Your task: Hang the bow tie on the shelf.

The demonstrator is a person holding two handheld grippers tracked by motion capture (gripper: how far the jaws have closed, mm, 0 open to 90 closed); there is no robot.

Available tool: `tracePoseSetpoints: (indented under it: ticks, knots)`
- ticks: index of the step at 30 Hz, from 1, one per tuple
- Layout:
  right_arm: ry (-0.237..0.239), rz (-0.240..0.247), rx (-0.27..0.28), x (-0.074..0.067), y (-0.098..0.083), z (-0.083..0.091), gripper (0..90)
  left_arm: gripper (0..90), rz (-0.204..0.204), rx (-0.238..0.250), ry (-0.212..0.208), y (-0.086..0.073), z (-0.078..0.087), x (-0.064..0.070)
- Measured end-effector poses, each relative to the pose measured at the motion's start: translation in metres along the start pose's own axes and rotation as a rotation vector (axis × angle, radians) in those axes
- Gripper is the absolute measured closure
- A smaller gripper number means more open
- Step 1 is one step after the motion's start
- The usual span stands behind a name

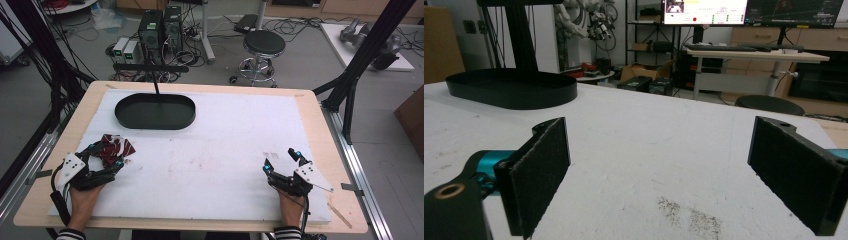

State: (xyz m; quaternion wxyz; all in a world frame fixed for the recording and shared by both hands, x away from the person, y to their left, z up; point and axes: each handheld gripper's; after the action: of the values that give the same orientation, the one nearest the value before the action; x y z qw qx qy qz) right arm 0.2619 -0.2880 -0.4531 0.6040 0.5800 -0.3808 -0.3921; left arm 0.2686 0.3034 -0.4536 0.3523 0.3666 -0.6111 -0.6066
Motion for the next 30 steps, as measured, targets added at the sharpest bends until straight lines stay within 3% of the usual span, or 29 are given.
tracePoseSetpoints:
  ticks: [30]
  knots:
    - [-0.005,0.001,0.013,-0.0009,-0.0005,0.0011,8.9,14.1,0.000,-0.030,0.007,0.0012,-0.0029,0.0002]
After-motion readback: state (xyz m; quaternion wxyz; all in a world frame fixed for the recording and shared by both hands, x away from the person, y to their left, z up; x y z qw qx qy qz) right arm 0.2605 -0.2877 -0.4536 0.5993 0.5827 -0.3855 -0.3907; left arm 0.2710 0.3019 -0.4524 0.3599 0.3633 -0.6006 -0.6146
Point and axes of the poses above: each handheld gripper's, and its own axes: z roughly backward along the jaws, y roughly out of its top, x roughly to its right, and after that the axes turned 2 degrees about x, right-handed
